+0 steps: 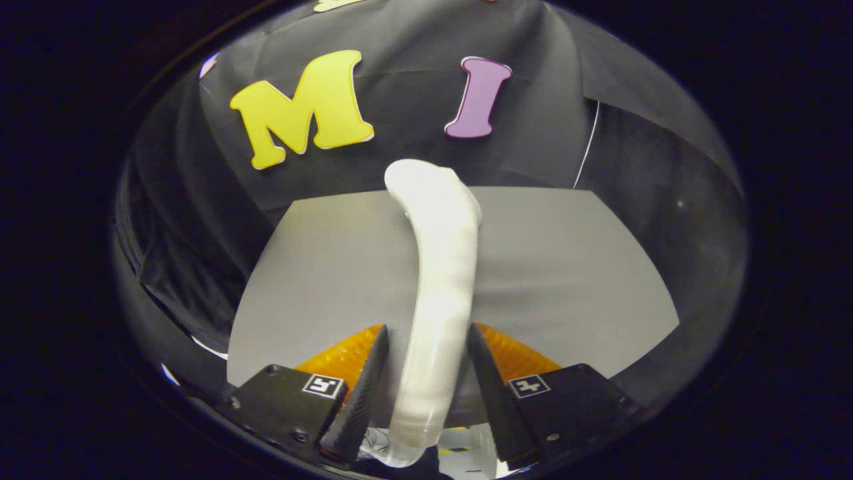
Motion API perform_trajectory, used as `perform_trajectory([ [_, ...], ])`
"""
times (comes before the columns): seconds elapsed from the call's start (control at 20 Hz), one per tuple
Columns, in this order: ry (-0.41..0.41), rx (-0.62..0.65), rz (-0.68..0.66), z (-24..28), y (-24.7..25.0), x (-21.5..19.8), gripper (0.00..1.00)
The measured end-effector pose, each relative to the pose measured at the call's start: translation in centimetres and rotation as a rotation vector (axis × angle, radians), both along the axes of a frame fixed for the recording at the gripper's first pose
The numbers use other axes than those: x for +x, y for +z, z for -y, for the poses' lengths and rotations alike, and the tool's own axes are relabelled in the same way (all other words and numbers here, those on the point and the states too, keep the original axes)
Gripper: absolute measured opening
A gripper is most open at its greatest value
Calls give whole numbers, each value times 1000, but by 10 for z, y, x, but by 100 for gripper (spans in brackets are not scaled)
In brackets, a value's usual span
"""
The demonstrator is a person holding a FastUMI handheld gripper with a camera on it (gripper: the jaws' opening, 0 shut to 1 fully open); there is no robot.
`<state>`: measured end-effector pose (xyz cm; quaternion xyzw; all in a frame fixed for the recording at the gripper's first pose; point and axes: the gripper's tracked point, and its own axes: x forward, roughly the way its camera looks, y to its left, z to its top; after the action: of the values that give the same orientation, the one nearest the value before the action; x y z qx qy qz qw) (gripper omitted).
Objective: Iron the clothes twice with a garment steamer, once on the left side and once on the right side.
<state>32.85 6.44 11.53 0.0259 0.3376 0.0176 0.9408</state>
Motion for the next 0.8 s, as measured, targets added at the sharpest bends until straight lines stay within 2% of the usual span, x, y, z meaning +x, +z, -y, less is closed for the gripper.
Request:
perform_trajectory([
  [0.2, -47, 8, 2, 1, -2, 4, 43],
  [0.3, -58, 24, 19, -1, 0, 5, 39],
  [0.5, -112, 134, 74, -7, 16, 0, 33],
  [0.8, -81, 166, 227, -42, 68, -39, 31],
])
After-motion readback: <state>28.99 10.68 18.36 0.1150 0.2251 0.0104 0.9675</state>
